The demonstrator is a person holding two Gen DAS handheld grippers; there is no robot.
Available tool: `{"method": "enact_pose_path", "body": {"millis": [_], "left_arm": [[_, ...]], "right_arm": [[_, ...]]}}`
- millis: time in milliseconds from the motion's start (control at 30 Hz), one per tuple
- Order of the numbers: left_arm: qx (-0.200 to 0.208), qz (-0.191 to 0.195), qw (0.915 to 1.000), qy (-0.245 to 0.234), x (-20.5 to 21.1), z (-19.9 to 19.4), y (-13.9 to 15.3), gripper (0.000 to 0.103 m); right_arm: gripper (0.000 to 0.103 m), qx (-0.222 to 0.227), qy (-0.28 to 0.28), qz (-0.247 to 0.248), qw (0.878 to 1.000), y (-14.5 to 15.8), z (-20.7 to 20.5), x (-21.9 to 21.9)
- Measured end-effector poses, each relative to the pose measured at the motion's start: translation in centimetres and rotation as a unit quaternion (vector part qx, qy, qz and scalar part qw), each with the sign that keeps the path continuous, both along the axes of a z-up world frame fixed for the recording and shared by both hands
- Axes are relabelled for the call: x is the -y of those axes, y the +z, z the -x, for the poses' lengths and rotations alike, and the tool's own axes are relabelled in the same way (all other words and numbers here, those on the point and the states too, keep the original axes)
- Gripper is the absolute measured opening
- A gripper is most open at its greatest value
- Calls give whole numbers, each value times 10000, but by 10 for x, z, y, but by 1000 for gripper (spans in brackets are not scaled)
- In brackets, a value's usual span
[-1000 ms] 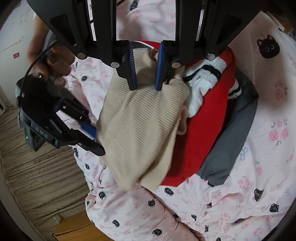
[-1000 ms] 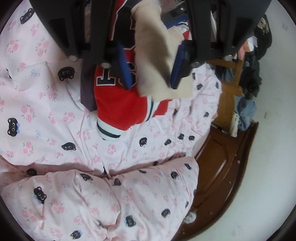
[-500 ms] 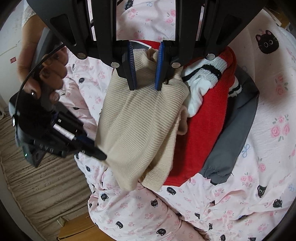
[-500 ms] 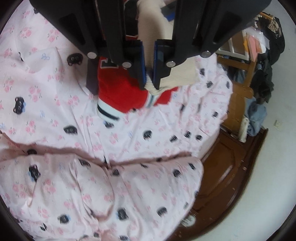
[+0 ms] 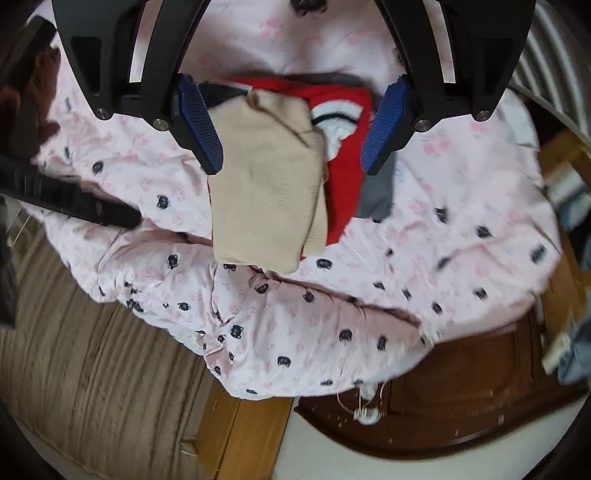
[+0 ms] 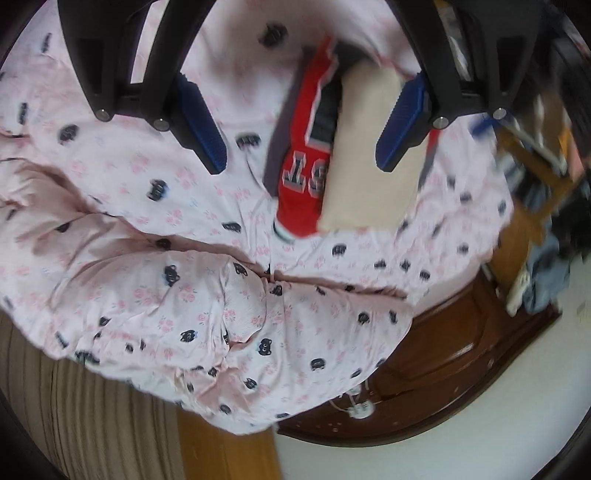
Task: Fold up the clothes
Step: 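Open the right tool and release the bundle on the jersey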
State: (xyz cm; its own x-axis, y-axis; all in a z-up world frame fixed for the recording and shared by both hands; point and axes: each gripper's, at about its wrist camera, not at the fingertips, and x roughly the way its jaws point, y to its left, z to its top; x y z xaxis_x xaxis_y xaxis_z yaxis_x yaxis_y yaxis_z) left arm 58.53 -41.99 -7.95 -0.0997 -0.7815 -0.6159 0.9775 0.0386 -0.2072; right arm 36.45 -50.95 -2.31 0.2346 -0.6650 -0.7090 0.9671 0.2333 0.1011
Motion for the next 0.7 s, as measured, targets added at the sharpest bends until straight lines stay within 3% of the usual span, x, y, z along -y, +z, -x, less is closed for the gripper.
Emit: {"method": "enact_pose_path", "body": {"millis": [133, 500, 700], "left_arm": [[383, 44, 9992, 53, -28, 3, 11, 73], [880, 223, 9959, 36, -96, 13, 33, 73], [955, 242, 9951, 32, -117, 20, 42, 73]], "right_arm": [[86, -311, 50, 258, 9992, -6, -3, -55], [88, -150, 101, 547, 9983, -4, -14, -161], [90, -28, 119, 718, 9973, 6, -14, -198]]}}
